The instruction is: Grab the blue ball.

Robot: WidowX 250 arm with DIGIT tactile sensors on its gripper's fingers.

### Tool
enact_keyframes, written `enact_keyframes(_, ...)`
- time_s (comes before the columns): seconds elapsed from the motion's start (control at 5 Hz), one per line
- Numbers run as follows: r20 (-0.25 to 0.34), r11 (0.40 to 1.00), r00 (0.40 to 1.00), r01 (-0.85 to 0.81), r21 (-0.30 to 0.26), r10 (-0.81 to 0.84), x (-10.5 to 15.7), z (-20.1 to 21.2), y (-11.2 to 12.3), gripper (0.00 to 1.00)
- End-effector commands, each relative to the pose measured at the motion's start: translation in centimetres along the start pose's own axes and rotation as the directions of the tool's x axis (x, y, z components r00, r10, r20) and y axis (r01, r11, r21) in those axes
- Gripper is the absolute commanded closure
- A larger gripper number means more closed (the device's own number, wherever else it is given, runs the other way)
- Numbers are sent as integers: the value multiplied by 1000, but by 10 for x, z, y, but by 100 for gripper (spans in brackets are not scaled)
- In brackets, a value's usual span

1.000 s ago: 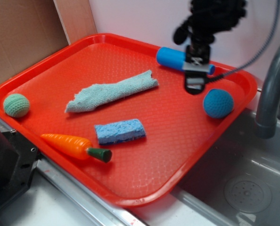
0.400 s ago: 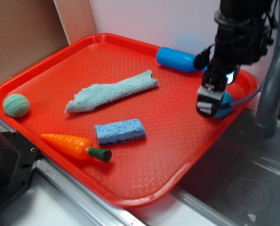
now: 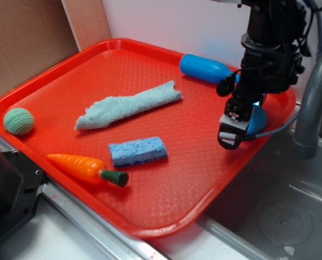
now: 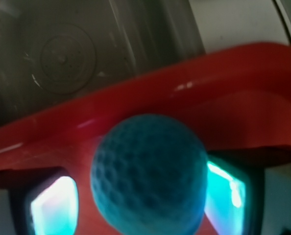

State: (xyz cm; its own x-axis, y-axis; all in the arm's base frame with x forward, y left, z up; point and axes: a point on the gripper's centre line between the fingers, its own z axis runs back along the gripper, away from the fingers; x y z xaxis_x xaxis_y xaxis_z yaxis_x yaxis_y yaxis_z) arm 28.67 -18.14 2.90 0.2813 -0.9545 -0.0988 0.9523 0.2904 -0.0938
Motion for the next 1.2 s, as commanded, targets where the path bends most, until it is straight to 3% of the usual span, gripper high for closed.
enact_keyframes(0.0,21,987,991,-130,91,129,-4,24,-19,100)
enact_keyframes(0.2,97,910,924,-381,164,369,-39,62,-33,100)
enact_keyframes(0.4,161,780,798,-602,170,581,-82,103,-60,100)
enact_keyframes(0.6,170,610,626,-780,141,761,-119,127,-89,100)
enact_keyframes(0.8,112,415,420,-908,61,901,-148,135,-103,100)
enact_keyframes(1.0,93,224,223,-974,-3,970,-168,139,-102,100)
